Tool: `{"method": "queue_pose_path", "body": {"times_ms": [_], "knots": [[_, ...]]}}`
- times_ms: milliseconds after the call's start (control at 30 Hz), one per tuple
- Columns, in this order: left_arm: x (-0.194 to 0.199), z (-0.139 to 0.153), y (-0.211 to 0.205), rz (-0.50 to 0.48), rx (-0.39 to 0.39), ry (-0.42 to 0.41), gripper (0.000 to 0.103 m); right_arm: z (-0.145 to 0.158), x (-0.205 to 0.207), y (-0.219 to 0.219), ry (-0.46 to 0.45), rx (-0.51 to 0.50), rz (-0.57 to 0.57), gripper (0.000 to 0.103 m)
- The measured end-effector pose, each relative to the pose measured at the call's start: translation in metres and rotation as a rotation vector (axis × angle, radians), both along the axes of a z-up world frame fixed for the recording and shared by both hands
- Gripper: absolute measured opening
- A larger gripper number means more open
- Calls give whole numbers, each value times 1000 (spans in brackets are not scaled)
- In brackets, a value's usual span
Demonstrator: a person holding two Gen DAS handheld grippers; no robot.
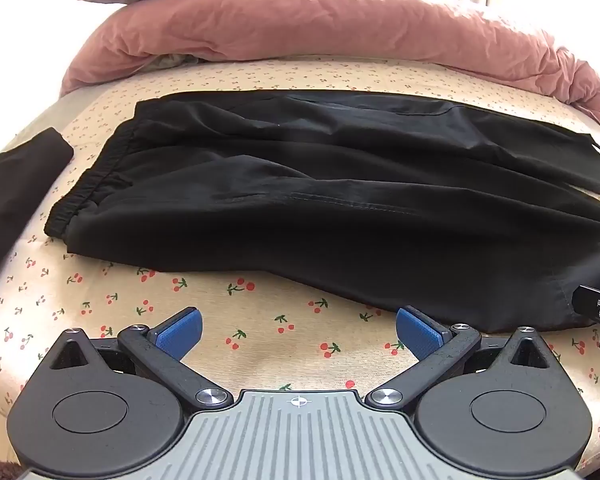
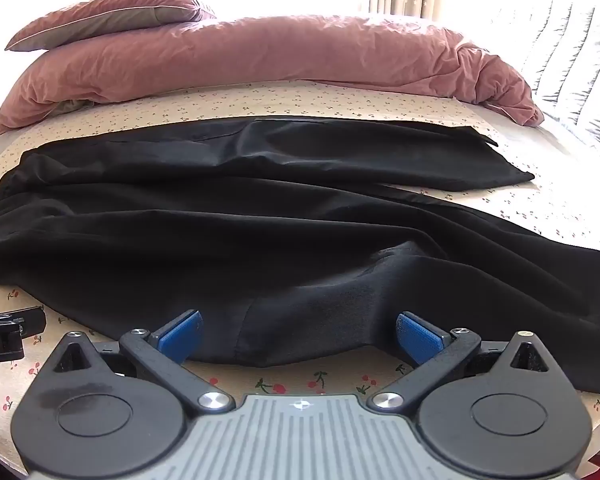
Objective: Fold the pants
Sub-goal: 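Move both grippers over the black pants lying flat on the sheet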
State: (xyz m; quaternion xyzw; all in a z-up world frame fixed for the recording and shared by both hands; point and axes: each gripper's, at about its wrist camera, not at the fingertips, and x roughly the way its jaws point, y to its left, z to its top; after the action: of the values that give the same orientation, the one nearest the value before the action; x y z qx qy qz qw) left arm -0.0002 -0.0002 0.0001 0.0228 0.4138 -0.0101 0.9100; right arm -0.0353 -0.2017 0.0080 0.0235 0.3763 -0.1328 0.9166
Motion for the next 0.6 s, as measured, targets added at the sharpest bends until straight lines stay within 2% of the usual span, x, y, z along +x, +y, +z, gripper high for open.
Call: {"method": "queue_pose_path", "body": {"times_ms": [600], "knots": [[1, 9, 11, 28, -13, -20, 103, -2, 5, 0, 13, -2, -17, 103]]}}
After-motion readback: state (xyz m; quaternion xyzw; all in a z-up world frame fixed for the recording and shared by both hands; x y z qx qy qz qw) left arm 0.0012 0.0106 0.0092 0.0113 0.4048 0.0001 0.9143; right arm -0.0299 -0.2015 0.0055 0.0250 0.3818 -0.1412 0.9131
